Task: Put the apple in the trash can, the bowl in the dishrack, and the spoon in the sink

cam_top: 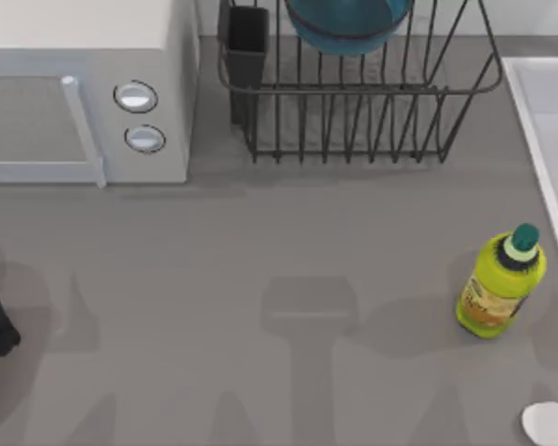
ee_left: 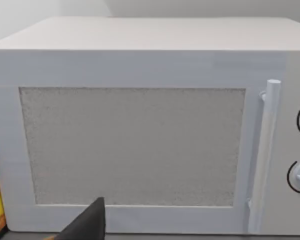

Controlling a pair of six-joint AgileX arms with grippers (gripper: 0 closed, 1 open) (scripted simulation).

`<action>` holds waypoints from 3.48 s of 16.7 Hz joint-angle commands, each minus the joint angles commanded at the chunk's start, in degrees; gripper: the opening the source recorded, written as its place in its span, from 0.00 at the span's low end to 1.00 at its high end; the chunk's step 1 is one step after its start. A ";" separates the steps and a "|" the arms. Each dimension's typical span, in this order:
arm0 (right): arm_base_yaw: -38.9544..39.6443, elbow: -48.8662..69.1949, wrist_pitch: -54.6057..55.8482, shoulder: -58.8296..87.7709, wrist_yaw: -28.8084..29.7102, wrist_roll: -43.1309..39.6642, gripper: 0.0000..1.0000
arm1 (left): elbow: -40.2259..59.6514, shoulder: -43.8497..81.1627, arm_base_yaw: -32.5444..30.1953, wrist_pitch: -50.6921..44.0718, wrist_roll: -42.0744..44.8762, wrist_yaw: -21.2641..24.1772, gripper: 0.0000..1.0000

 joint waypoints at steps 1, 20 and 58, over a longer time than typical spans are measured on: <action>-0.22 2.23 -3.19 3.69 0.02 -4.28 1.00 | 0.00 0.00 0.00 0.00 0.00 0.00 1.00; -2.65 37.32 -51.43 60.08 0.13 -82.16 1.00 | 0.00 0.00 0.00 0.00 0.00 0.00 1.00; -2.54 21.64 -22.53 73.31 0.09 -81.84 0.00 | 0.00 0.00 0.00 0.00 0.00 0.00 1.00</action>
